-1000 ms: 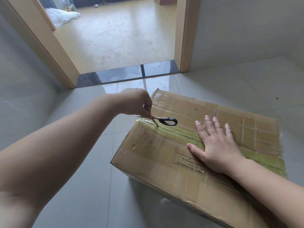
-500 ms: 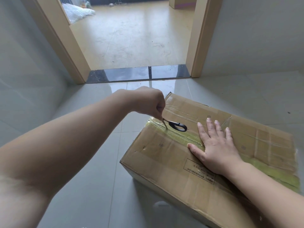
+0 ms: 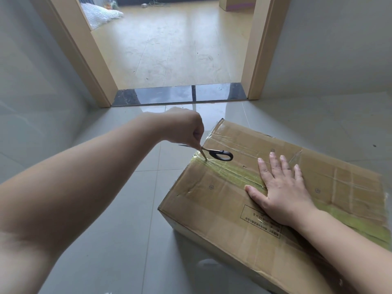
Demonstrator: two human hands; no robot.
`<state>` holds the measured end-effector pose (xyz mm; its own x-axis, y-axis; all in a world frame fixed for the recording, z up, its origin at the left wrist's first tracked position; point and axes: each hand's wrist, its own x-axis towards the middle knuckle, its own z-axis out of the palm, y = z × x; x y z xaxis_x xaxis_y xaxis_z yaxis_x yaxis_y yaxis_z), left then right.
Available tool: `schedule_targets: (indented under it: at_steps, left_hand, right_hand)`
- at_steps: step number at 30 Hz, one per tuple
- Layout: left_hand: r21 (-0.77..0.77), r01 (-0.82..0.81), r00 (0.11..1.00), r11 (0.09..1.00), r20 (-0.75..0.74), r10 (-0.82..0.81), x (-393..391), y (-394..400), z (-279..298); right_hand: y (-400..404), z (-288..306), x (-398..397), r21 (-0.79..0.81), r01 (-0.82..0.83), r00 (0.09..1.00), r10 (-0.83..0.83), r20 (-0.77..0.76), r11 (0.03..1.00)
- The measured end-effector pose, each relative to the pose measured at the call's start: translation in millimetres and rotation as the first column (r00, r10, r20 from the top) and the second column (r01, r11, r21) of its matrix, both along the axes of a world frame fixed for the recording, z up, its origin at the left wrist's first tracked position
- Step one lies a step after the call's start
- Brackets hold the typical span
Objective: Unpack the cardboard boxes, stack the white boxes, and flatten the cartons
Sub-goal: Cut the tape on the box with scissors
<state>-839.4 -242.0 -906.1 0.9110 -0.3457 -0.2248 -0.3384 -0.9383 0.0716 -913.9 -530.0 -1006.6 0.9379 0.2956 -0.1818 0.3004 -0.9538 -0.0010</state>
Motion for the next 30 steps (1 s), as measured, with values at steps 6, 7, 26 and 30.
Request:
schedule_targets:
  at_steps: [6, 7, 26, 30]
  left_hand:
    - [-0.040, -0.061, 0.998, 0.997, -0.022, 0.060, -1.2, 5.7, -2.8]
    - [-0.039, -0.061, 0.998, 0.997, -0.018, 0.060, -1.5, 5.8, -3.4]
    - [0.053, -0.152, 0.971, 0.987, 0.193, 0.139, -6.2, 42.1, 31.0]
    - [-0.013, -0.049, 0.982, 0.999, 0.181, 0.050, -2.9, -8.2, 29.3]
  right_hand:
    - [1.0, 1.3, 1.0, 0.003, 0.000, 1.000, 0.000, -0.008, 1.000]
    - [0.9, 1.4, 1.0, 0.004, -0.001, 1.000, 0.001, -0.011, 1.000]
    - [-2.0, 6.0, -0.1, 0.065, -0.031, 0.999, 0.033, -0.031, 0.997]
    - [-9.3, 26.0, -3.1, 0.273, -0.037, 0.998, 0.049, -0.036, 0.961]
